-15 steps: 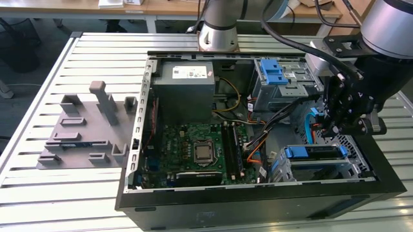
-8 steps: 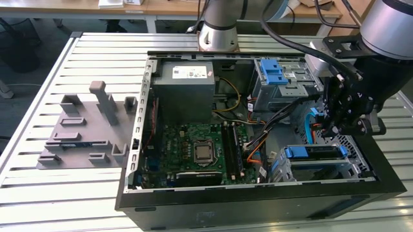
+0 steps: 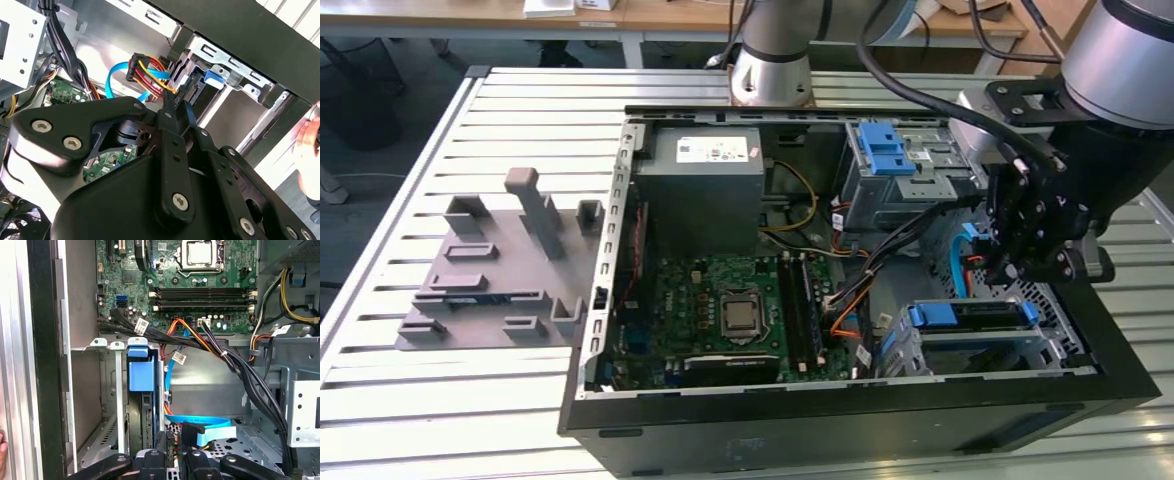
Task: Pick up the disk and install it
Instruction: 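Insert the first disk wire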
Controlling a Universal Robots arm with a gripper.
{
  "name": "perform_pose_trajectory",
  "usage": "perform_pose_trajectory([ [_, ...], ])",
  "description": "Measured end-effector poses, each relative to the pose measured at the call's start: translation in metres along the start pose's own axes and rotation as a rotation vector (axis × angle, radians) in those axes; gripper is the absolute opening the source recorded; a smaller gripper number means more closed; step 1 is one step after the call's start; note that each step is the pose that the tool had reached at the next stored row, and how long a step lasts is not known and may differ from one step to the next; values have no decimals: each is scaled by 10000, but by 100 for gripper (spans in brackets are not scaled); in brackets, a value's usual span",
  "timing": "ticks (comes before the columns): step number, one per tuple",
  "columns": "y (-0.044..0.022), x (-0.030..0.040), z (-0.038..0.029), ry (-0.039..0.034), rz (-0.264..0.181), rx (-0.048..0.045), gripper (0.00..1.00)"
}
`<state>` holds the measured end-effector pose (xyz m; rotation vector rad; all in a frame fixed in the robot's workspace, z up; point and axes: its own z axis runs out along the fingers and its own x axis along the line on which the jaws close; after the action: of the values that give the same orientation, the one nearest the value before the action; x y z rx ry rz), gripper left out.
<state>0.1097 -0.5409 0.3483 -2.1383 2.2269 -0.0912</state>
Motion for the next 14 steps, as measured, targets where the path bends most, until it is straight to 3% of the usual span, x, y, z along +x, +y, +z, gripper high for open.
perform_pose_trajectory([
  [11, -3, -1, 19, 4, 9, 0, 16],
  [14, -17, -1, 20, 38, 66, -82, 16],
])
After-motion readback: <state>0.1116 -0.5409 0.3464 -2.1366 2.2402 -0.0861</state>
